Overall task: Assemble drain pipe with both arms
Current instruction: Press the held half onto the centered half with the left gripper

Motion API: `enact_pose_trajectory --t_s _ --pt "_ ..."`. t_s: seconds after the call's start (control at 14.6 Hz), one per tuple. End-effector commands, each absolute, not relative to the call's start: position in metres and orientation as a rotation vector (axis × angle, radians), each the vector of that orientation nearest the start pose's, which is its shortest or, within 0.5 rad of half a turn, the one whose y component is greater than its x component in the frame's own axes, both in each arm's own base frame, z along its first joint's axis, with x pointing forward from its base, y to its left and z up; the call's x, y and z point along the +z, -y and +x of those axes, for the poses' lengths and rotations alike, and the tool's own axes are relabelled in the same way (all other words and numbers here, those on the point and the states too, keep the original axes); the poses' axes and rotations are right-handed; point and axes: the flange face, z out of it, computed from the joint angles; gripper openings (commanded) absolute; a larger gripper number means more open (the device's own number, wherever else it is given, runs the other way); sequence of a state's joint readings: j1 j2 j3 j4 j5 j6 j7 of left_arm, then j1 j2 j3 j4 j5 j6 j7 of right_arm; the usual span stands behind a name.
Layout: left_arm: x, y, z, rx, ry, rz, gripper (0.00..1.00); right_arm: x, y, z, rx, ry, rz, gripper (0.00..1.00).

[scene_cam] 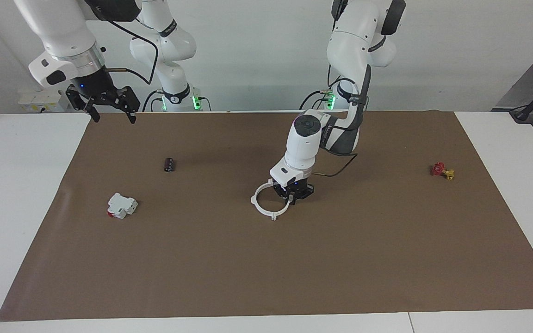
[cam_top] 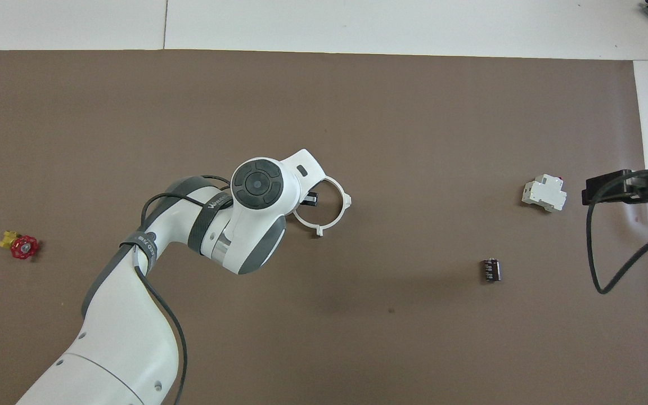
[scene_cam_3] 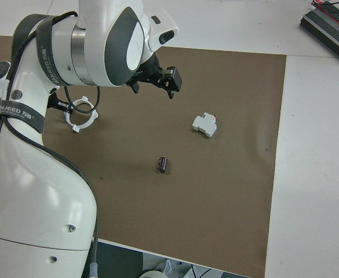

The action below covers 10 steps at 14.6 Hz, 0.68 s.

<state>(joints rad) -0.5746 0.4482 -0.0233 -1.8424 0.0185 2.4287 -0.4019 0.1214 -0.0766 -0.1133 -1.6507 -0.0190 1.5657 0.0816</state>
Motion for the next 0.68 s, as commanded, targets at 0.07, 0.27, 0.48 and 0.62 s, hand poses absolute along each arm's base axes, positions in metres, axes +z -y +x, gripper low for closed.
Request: enact_pose_trajectory --t_s 0.07,0.27,0.48,0.62 --pt "0.2977 0.3651 0.5309 -0.222 -0.323 -3.167 0.00 0.6310 0.0009 0.5243 0.030 -0.098 -3.129 1.00" --pt "0.2977 0.3643 0.5314 -0.222 -0.323 -3.167 0.00 0.6310 0.0009 0.5243 0.030 -0.098 -3.129 1.00" --pt "0.2977 0.3643 0.5314 -0.222 -0.323 -3.167 0.00 0.6310 0.0009 0.5243 0.030 -0.095 -3.129 1.00" --pt "0.2999 0.3647 0.5337 -0.235 -0.333 -3.169 0.00 0.6310 0.0009 0.5243 0.030 -0.098 -3.129 1.00"
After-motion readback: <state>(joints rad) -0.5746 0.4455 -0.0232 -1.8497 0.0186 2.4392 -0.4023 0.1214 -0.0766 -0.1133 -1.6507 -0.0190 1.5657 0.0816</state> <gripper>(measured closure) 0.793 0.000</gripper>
